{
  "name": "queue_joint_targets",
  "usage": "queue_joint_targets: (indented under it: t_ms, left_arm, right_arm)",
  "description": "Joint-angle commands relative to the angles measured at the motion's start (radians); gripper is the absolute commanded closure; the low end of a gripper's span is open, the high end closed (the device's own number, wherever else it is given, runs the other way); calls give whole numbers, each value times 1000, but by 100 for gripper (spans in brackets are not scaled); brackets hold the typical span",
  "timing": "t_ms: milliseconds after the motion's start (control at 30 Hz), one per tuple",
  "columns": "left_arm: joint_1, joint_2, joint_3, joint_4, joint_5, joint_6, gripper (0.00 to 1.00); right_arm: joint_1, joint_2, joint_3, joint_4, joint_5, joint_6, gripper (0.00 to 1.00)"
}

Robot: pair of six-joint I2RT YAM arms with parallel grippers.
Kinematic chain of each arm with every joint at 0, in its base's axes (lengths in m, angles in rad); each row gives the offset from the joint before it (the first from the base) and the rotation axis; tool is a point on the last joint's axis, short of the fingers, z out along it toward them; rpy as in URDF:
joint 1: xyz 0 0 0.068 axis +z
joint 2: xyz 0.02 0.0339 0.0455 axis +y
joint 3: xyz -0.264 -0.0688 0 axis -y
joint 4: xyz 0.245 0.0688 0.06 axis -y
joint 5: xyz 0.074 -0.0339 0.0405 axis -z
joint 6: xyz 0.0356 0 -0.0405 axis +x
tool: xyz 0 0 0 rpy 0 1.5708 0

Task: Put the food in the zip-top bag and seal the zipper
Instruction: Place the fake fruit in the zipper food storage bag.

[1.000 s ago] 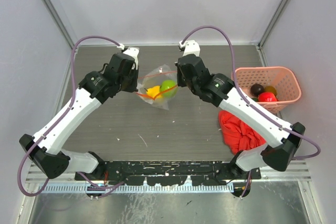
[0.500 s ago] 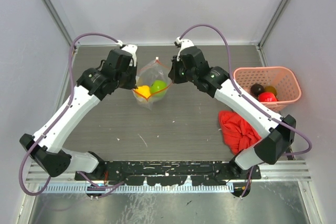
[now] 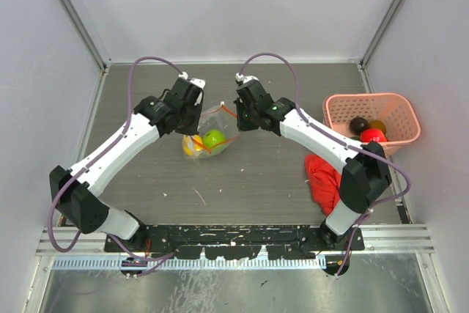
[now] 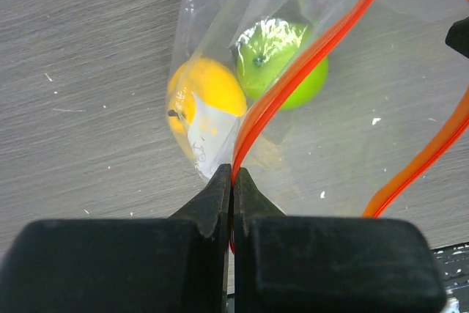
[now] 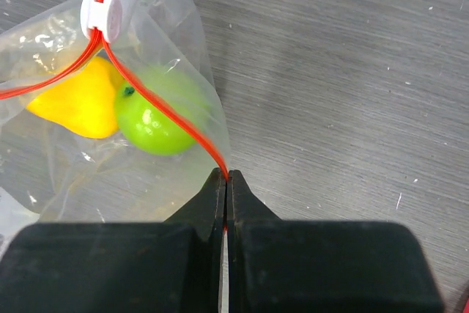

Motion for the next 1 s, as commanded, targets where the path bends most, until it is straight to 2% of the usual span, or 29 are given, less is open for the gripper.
queue_joint_targets:
  t_ms: [0, 133, 200, 300, 367, 433, 667, 700, 833, 967]
  left_arm:
    - [4, -90, 78, -7, -16, 20, 100]
    - [4, -159, 90, 42, 27, 53, 100]
    - [4, -177, 50, 79, -38, 73, 100]
    - [5, -130, 48, 35, -187, 94, 100]
    - [4, -113, 40, 23, -227, 98, 100]
    - [3, -114, 20, 40, -224, 100, 100]
    - [4, -141, -43, 134, -75, 108, 100]
    - [4, -144, -51, 139, -62, 108, 100]
    - [3, -158, -74, 153, -37, 111, 100]
    - [4, -165, -81, 158, -16, 112, 100]
  right_arm:
    - [0, -107, 46, 58, 4, -20, 100]
    - [1, -153, 62, 35, 5, -11, 100]
    - [-1, -179, 77, 31, -19, -12, 100]
    - [0, -219, 73, 32, 1, -16, 100]
    - [-1, -236, 53, 29, 29, -20, 100]
    - [-1, -239, 30, 20, 44, -15, 100]
    - [-2, -210, -15, 35, -5, 9, 98]
    - [-2, -206, -10, 36, -15, 9, 95]
    - [-1, -211, 17, 23, -49, -5, 67]
    - [-26, -222, 89, -64, -47, -52, 50]
